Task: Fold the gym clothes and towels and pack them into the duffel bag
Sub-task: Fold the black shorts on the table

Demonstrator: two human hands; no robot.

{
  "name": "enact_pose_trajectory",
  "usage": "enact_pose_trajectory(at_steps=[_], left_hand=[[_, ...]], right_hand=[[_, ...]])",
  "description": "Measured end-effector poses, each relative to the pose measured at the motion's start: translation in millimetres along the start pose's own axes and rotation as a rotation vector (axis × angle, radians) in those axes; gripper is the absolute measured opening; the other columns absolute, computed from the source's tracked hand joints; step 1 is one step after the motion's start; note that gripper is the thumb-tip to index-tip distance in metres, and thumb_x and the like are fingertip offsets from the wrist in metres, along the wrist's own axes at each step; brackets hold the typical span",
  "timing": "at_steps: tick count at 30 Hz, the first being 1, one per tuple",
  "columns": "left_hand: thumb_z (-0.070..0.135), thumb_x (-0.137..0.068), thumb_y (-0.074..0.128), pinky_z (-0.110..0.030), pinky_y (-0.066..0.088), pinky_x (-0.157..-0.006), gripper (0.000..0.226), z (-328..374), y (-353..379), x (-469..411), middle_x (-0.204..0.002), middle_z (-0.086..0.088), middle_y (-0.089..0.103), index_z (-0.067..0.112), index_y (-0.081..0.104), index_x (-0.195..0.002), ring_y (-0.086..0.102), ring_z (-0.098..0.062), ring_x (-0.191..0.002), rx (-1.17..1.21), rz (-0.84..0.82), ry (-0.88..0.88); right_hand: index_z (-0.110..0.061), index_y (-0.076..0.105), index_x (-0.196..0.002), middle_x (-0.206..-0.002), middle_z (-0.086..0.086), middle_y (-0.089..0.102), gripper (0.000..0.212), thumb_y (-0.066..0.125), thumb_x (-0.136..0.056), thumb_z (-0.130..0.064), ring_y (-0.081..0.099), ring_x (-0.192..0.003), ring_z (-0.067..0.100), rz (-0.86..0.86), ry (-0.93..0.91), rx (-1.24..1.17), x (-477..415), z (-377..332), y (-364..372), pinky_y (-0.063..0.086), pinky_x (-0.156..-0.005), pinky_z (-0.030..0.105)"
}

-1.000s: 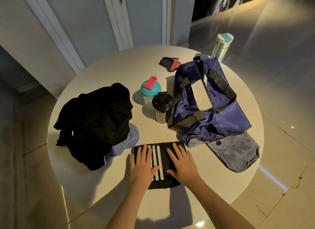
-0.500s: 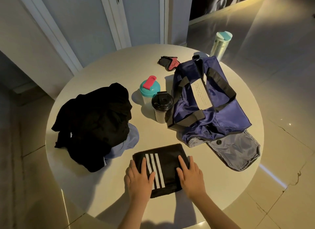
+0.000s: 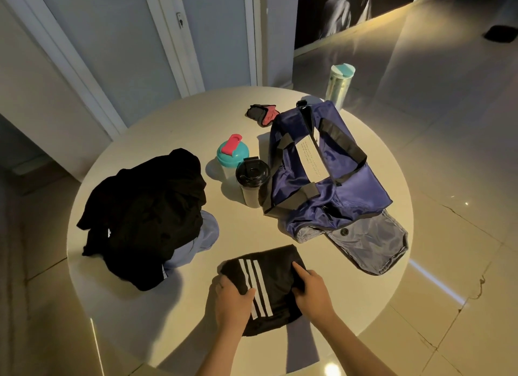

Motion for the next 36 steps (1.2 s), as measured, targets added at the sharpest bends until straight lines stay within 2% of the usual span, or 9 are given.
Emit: enact_pose_trajectory(at_steps=[9,12,20,23,25,28,29,32,36], left_hand=[[0.013,-0.090,0.057,-0.035,0.040,-0.104,0.074,65.2,24.9,26.7,-0.148,-0.008,0.030,0.012,0.014,-0.150,0.040,-0.027,-0.132,0.229,-0.228,0.133],[0.009,-0.091,0.055,-0.034,0.041,-0.103,0.074,95.2,32.8,28.5,-0.150,-0.008,0.026,0.016,0.011,-0.150,0.040,-0.028,-0.132,0.224,-0.277,0.226],[0.012,-0.096,0.050,-0.036,0.047,-0.093,0.075,165.3,50.7,9.3,-0.155,-0.010,0.015,0.028,0.002,-0.151,0.050,-0.029,-0.123,0.043,-0.274,0.475],[0.010,-0.093,0.054,-0.034,0.046,-0.094,0.082,181.3,56.8,-1.5,-0.153,-0.007,0.018,0.028,-0.001,-0.151,0.045,-0.027,-0.127,-0.070,-0.217,0.566],[0.016,-0.090,0.059,-0.037,0.036,-0.106,0.086,182.8,58.7,-6.1,-0.153,-0.006,0.019,0.026,0.000,-0.152,0.032,-0.026,-0.137,-0.269,-0.125,0.663],[0.033,-0.071,0.079,-0.048,0.033,-0.108,0.097,175.9,61.5,-9.9,-0.150,-0.012,0.034,0.025,0.023,-0.150,0.035,-0.031,-0.137,-0.573,0.028,0.820],[0.036,-0.072,0.078,-0.052,0.027,-0.110,0.097,171.8,64.0,-12.0,-0.152,-0.014,0.030,0.026,0.022,-0.150,0.029,-0.033,-0.140,-0.647,0.030,0.846],[0.041,-0.093,0.053,-0.053,-0.001,-0.115,0.085,160.5,72.7,-24.9,-0.160,-0.009,-0.006,0.028,-0.007,-0.151,-0.010,-0.031,-0.146,-0.838,0.000,0.858],[0.049,-0.094,0.047,-0.054,-0.003,-0.115,0.083,164.8,71.9,-41.2,-0.159,-0.006,-0.011,0.027,-0.009,-0.151,-0.015,-0.031,-0.145,-0.905,-0.035,0.809]], right_hand=[[-0.017,0.043,-0.140,-0.106,0.005,0.053,0.062,0.061,-0.083,0.002,0.049,-0.102,0.020,0.274,0.056,-0.153,24.5,45.8,-55.9,0.036,-0.090,0.021],[-0.014,0.045,-0.139,-0.120,0.010,0.054,0.060,0.060,-0.083,0.004,0.048,-0.113,0.025,0.356,0.085,-0.172,23.7,56.6,-76.5,0.035,-0.095,0.023],[-0.011,0.044,-0.139,-0.123,0.012,0.050,0.057,0.059,-0.086,0.002,0.048,-0.116,0.027,0.577,0.114,-0.192,5.9,69.4,-122.3,0.037,-0.098,0.030],[-0.012,0.036,-0.143,-0.138,0.015,0.038,0.062,0.061,-0.088,-0.007,0.041,-0.126,0.031,0.509,0.164,-0.133,-8.6,73.9,-126.9,0.037,-0.104,0.036],[-0.016,0.031,-0.146,-0.153,0.016,0.019,0.068,0.064,-0.087,-0.021,0.028,-0.138,0.035,0.444,0.216,0.096,-16.4,79.2,-123.2,0.030,-0.109,0.043],[-0.025,0.017,-0.150,-0.159,0.006,0.003,0.070,0.052,-0.092,-0.042,0.012,-0.144,0.029,0.261,0.259,0.357,-20.7,84.6,-107.7,0.017,-0.114,0.044],[-0.027,0.012,-0.151,-0.159,0.004,0.001,0.070,0.048,-0.093,-0.046,0.009,-0.145,0.027,0.193,0.266,0.376,-21.0,86.7,-101.5,0.014,-0.115,0.043],[-0.029,0.003,-0.151,-0.159,0.002,-0.005,0.072,0.044,-0.094,-0.047,0.003,-0.146,0.025,0.102,0.287,0.390,-22.1,90.0,-91.4,0.012,-0.116,0.045],[-0.029,-0.001,-0.151,-0.159,0.003,-0.008,0.073,0.042,-0.095,-0.048,-0.001,-0.146,0.026,0.069,0.296,0.386,-25.8,88.8,-91.1,0.009,-0.117,0.047]])
Point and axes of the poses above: each hand's wrist, its own x-axis away from the middle knuckle, its own y-axis out of the palm, z = x × y, the point moved 3 cm from there along -x, towards the middle knuckle
